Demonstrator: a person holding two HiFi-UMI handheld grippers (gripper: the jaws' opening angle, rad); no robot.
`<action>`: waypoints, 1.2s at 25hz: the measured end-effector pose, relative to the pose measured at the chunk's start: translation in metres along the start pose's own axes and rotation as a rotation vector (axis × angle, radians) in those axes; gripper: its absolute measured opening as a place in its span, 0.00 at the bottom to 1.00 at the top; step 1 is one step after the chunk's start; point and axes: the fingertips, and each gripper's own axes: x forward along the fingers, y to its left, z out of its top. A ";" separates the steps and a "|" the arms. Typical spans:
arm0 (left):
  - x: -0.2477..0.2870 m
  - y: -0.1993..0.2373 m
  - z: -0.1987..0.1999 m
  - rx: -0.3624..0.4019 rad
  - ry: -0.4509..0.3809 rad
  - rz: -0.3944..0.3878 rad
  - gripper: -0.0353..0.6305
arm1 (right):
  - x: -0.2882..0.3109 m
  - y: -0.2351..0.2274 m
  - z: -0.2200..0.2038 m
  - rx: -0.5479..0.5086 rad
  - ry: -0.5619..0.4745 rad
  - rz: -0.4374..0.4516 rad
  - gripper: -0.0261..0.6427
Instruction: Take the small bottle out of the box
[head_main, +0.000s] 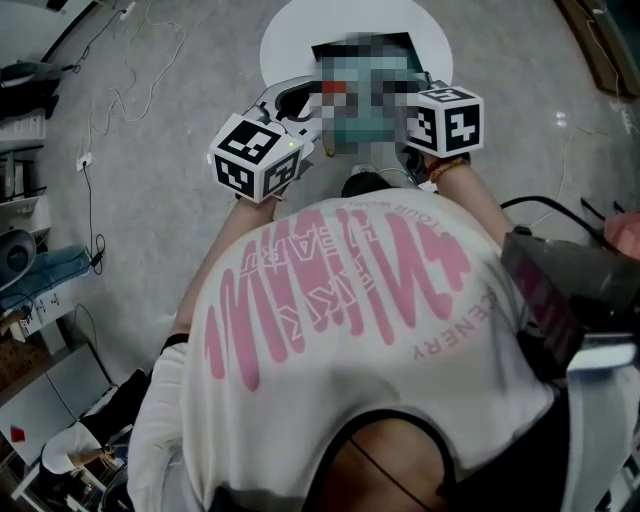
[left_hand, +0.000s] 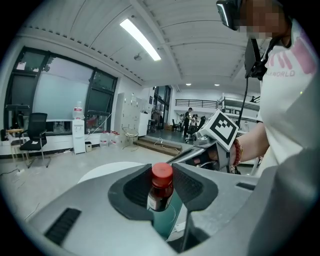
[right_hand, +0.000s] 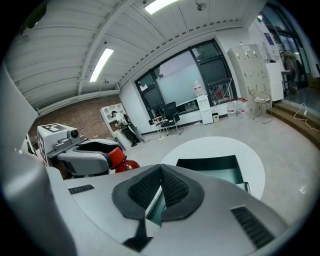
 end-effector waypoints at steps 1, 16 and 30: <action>-0.005 -0.004 -0.001 0.000 -0.004 0.000 0.25 | -0.004 0.003 -0.003 0.001 -0.002 -0.006 0.05; -0.059 -0.078 -0.015 0.033 -0.034 -0.064 0.25 | -0.068 0.061 -0.063 0.044 -0.028 -0.066 0.05; -0.071 -0.140 -0.027 0.014 -0.051 -0.101 0.25 | -0.118 0.078 -0.116 0.061 0.003 -0.094 0.05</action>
